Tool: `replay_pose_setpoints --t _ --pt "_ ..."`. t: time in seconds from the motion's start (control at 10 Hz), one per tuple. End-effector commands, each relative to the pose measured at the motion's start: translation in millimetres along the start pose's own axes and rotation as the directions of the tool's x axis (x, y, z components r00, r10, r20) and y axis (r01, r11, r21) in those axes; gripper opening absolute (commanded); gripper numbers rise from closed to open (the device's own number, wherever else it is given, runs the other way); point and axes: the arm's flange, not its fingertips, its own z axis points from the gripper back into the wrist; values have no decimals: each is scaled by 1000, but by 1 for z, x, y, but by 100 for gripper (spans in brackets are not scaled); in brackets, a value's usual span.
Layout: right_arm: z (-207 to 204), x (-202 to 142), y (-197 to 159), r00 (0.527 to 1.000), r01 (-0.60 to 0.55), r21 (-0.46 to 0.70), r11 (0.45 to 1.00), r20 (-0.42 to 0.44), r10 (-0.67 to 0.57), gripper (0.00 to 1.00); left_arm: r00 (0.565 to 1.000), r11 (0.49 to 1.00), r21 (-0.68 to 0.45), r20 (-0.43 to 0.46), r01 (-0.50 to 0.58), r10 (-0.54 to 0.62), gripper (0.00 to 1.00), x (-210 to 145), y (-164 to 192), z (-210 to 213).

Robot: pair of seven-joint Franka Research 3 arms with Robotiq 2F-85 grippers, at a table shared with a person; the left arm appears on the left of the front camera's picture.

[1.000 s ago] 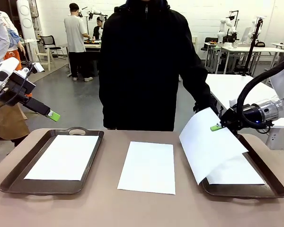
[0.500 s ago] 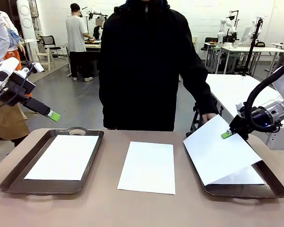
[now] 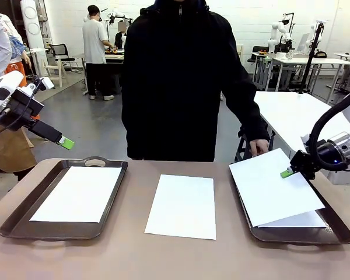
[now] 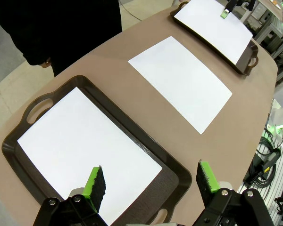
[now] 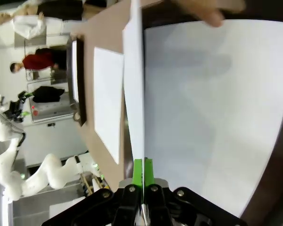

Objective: Sort the A4 documents.
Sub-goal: Place the A4 Paper in the designated Handle tray.

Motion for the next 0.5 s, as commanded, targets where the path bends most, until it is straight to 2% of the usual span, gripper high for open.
replay_pose_setpoints --t 0.0,0.4 --pt "-3 -4 -13 1000 24 -60 998 14 -23 1 1000 1000 -2 4 0 0 100 0 0 1" --pt "-1 -4 -30 998 70 -156 985 8 -70 1 1000 1000 -2 4 0 0 100 0 0 1"
